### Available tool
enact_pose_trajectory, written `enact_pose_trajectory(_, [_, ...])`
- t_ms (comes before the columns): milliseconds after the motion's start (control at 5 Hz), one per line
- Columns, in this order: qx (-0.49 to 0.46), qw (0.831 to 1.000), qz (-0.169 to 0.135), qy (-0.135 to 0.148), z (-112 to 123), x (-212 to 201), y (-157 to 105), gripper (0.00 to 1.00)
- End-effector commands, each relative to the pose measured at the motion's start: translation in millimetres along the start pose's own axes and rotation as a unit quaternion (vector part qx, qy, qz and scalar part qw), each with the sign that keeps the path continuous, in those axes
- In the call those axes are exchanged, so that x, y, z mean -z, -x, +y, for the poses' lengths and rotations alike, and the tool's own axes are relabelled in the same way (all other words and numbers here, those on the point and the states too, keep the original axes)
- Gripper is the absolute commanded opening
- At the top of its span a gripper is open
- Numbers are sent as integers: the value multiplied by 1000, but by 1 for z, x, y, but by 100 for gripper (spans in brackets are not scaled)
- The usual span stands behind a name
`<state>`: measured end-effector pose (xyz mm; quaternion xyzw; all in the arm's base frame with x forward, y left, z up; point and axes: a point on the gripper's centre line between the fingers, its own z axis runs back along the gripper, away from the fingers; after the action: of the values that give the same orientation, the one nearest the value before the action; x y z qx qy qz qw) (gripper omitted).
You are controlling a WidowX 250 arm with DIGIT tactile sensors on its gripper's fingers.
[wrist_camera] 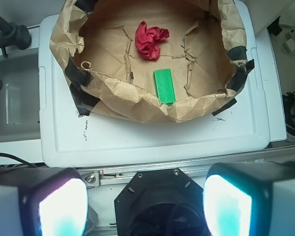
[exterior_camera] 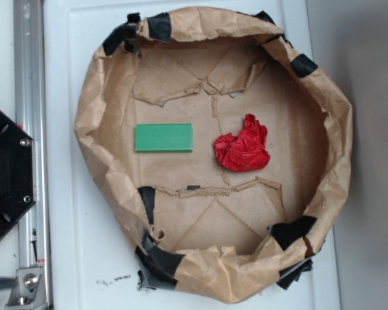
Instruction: Grab the red paper.
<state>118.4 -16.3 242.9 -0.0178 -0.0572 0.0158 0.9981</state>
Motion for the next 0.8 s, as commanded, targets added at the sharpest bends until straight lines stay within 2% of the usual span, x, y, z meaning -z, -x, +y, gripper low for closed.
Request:
enact_pose_trajectory(0, [0,1000,0,0,0,0,0,100])
enact_pose_trajectory(200, [-19,998,-32,-59,26,54,-42,100])
enact_pose_trajectory(400, [-13,999,-21,-34,33,94,-80,100])
enact_pose_trajectory(600, [-4,999,-41,1,34,131,-120,100])
